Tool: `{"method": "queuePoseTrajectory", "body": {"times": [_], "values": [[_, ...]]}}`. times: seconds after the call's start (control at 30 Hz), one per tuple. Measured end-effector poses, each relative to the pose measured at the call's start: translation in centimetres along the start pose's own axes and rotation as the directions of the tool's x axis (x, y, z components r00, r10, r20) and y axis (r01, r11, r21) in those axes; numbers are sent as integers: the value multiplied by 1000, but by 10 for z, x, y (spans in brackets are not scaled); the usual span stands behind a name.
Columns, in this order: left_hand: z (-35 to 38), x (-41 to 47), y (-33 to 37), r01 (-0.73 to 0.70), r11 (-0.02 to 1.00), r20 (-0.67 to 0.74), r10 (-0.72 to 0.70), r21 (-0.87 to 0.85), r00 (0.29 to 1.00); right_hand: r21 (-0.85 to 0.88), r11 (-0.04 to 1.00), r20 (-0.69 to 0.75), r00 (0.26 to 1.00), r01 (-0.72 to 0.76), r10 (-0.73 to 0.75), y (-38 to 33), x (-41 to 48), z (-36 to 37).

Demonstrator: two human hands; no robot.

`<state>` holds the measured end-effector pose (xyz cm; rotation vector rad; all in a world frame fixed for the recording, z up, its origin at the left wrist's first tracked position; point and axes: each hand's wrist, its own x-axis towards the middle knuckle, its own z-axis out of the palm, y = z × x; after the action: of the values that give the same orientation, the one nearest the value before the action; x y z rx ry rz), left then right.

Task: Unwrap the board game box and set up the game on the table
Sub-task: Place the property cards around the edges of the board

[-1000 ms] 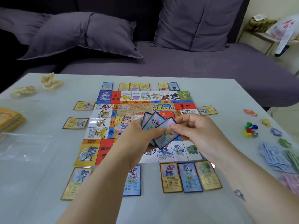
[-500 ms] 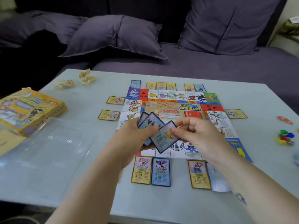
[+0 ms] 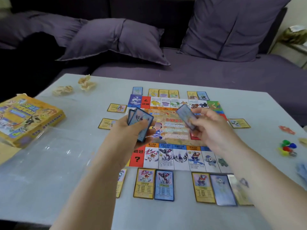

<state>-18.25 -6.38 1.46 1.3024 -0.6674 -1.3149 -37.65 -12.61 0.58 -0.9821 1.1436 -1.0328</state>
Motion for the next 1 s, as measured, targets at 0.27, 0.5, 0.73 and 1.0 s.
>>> {"method": "queuePoseTrajectory", "body": {"times": [0.27, 0.5, 0.73, 1.0], "values": [[59, 76, 11, -109, 962, -1, 113, 250, 994, -62, 997, -230, 972, 41, -54, -41, 125, -28], [86, 181, 33, -210, 692, 93, 203, 690, 975, -703, 703, -123, 955, 107, -269, -40, 202, -40], [98, 248, 13, -343, -11, 342, 108, 939, 934, -813, 563, 20, 974, 148, -226, -29, 242, -34], [107, 260, 13, -366, -41, 358, -137, 930, 924, -827, 547, 12, 978, 128, -210, -17, 253, -34]]}}
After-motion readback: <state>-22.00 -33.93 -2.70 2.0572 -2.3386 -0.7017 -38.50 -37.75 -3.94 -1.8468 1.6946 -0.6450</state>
